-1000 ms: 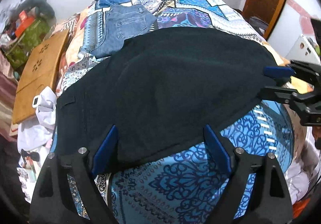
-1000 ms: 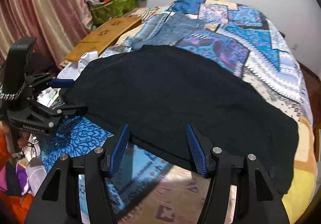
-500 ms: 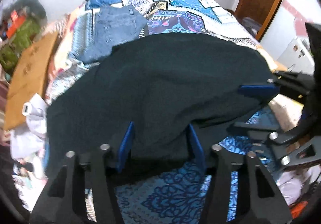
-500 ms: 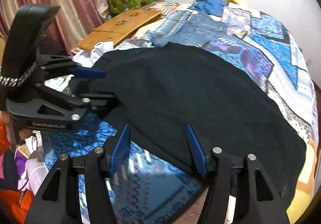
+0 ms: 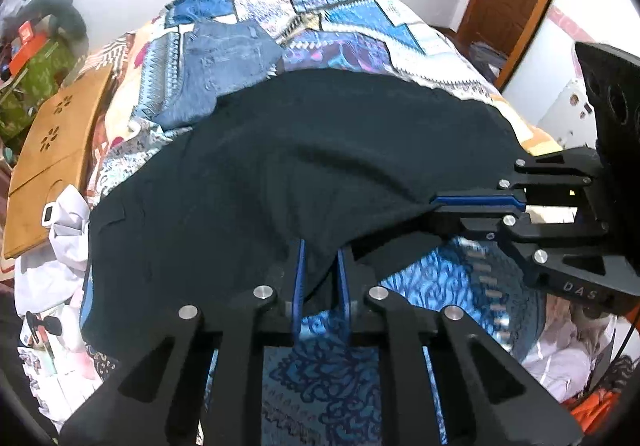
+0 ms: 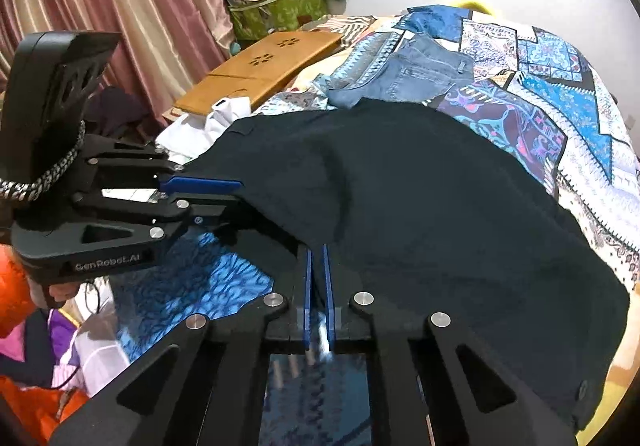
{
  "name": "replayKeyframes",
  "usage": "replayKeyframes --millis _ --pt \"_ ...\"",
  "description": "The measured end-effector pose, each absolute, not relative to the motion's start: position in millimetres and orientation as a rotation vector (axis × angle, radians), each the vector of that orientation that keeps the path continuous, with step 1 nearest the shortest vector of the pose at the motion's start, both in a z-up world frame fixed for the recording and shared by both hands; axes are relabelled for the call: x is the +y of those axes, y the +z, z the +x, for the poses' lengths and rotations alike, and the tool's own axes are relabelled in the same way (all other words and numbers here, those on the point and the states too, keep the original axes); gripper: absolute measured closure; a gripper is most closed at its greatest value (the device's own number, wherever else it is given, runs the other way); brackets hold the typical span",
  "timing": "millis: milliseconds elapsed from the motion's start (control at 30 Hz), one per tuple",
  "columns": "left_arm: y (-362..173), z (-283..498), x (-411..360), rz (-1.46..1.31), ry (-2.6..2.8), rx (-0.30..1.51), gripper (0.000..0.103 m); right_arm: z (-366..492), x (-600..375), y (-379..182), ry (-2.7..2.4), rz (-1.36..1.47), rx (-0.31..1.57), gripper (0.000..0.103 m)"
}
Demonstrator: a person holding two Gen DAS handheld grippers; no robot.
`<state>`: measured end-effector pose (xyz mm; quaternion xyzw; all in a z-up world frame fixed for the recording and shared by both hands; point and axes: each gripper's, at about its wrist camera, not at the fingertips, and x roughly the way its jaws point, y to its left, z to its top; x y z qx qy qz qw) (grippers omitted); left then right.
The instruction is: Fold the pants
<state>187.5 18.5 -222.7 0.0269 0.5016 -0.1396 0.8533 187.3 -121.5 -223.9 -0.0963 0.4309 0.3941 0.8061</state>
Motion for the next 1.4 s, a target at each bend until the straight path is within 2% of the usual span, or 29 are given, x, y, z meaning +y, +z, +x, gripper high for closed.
replayKeyframes --millis 100,200,267,400,467,533,700,933,1300,1333,1400 --pt "-226 185 16 0.067 -0.284 1.064 0.086 187 -126 -231 0.845 -0.175 0.940 0.094" --pt "-218 185 17 0.069 -0.272 1.064 0.079 190 -140 -223 0.849 -0.124 0.952 0.088" --pt "-210 188 21 0.049 -0.272 1.054 0.066 192 -158 -213 0.821 -0.107 0.923 0.084" --pt "-187 201 29 0.009 -0.237 0.999 0.052 204 -206 -196 0.712 -0.075 0.857 0.067" --pt "-180 213 32 -0.006 -0.224 0.978 0.041 214 -235 -192 0.631 -0.052 0.840 0.066" --pt "-176 231 30 -0.003 -0.203 0.964 0.037 226 -268 -192 0.536 -0.019 0.840 0.065" --pt "-180 292 3 0.039 -0.244 0.991 0.035 248 -331 -206 0.364 0.043 0.865 0.065" --pt "-212 368 -93 0.181 -0.413 1.065 0.034 257 -362 -254 0.281 0.091 0.973 0.065" --pt "-276 384 -224 0.538 -0.627 1.131 0.034 239 -388 -283 0.305 0.199 1.034 0.065" --pt "-278 383 -229 0.549 -0.631 1.115 0.034 237 -390 -285 0.304 0.208 1.035 0.065" --pt "-281 387 -232 0.529 -0.650 1.134 0.044 233 -394 -286 0.301 0.222 1.038 0.065"
